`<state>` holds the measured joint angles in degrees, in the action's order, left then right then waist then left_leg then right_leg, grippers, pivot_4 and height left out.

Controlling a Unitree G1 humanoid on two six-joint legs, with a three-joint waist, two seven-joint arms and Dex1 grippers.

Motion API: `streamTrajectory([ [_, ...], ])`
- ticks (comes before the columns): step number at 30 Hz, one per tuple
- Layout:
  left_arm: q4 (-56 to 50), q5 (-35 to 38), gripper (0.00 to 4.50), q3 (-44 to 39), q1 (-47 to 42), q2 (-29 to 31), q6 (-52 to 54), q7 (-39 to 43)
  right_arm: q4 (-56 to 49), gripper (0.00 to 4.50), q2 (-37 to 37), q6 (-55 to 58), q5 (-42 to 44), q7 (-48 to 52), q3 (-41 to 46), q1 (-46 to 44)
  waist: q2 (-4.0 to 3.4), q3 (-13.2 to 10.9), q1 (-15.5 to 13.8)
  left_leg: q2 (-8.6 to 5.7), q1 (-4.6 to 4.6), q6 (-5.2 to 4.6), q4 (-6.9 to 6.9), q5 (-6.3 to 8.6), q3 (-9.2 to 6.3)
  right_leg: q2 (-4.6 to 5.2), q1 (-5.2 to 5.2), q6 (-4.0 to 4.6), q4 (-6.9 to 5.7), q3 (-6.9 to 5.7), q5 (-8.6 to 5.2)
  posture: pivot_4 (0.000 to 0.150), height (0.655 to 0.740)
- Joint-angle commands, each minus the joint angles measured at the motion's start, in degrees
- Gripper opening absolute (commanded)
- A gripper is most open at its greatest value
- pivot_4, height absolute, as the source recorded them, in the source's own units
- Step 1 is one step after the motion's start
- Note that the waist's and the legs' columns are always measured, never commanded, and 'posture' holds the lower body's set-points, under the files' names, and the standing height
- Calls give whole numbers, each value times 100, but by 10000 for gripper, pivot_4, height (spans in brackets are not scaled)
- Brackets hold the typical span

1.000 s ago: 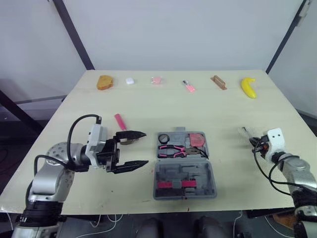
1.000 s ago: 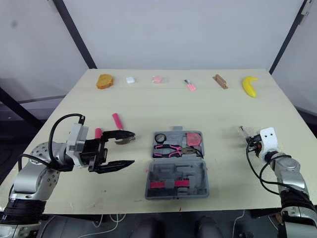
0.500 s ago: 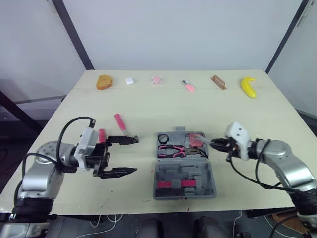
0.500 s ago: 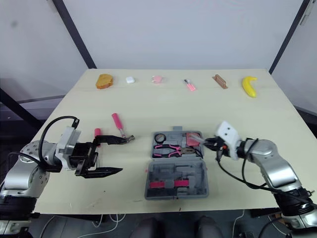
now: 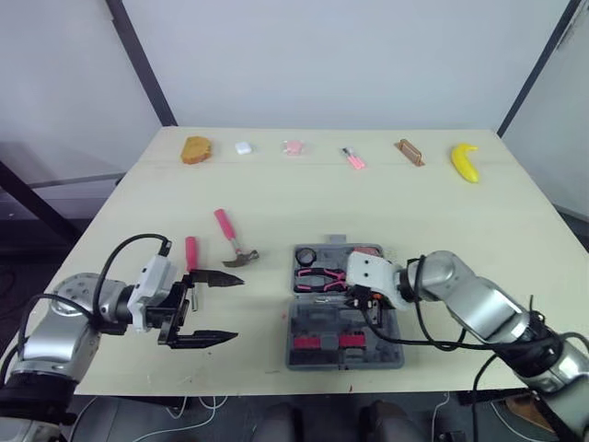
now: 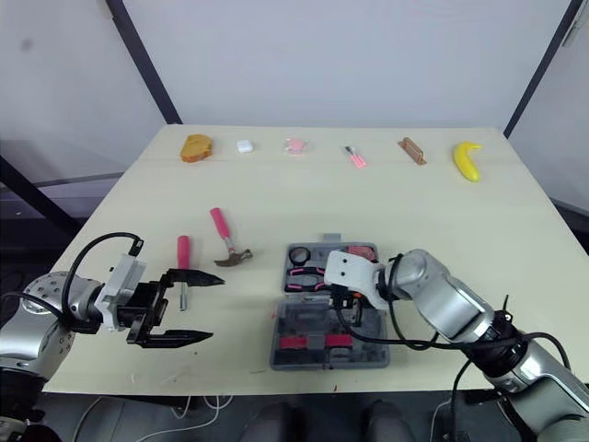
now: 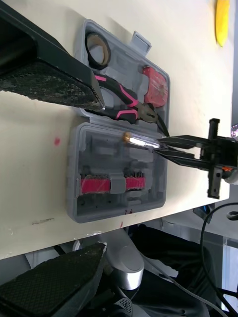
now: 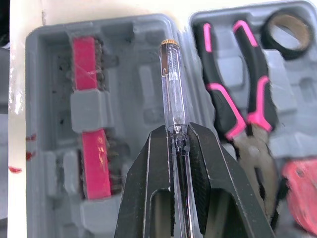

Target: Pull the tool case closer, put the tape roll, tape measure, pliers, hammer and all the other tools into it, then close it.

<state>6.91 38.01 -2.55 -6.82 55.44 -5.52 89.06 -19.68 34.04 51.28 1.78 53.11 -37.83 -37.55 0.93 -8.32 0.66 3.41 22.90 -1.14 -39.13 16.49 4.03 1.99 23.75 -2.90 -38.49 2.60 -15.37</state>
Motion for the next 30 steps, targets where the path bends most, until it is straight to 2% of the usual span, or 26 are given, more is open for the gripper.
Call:
streamTrajectory([
  [1,-120,21,45000,-131,-13,-12,18,344,-64,661,-128,76,-332,-168,-290,-211,1,-1,0,0,2,0,0,0,0,0,3,0,-1,0,0,1500,7400],
  [15,-124,-210,45000,-170,-13,-116,62,341,141,661,-480,210,-757,-225,-859,-491,8,-7,13,0,3,0,0,0,1,0,6,0,-3,0,0,1500,7400],
  [30,-96,-300,45000,-250,10,-209,55,319,631,661,-944,-99,-989,-316,-895,-444,9,-8,23,0,3,0,0,0,0,0,7,0,-6,-1,0,1500,7400],
])
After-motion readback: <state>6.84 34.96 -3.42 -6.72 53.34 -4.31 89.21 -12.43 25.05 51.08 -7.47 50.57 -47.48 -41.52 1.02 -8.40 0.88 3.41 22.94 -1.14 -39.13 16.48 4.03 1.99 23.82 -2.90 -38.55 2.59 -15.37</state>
